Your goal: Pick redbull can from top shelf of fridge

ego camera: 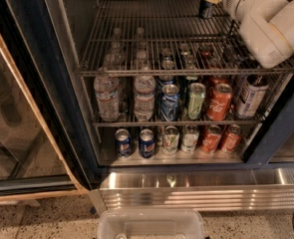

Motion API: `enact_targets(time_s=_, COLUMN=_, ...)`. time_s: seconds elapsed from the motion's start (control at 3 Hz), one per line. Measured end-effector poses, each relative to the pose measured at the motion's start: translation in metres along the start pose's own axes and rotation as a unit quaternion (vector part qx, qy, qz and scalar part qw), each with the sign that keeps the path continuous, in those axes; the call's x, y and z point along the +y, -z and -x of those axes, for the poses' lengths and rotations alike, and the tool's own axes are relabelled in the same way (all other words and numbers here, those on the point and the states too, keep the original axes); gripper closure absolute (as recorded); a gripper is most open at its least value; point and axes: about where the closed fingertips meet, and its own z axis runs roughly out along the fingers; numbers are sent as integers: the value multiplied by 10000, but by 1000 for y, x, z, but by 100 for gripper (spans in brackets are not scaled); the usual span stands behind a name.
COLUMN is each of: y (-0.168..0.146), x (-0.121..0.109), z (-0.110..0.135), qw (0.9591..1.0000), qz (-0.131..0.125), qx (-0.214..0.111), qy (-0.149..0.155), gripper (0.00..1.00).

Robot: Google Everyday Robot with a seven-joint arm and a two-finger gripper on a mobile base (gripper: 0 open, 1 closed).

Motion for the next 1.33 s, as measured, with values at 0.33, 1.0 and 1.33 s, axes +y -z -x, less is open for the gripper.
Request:
enact_targets(time_s=0.33, y=-15, x=6, z=2, qw=9994, qz=-6, qx=288, qy=185, gripper=0)
enact_targets(time_s=1.0, y=-57, x=0, z=-59, qw=9948, qz=11, qx=968, qy=313, gripper=0)
enact_targets(time_s=1.33, y=-72, x=-20, z=-76, qw=9954, qz=-72, qx=959, qy=-6, gripper=0)
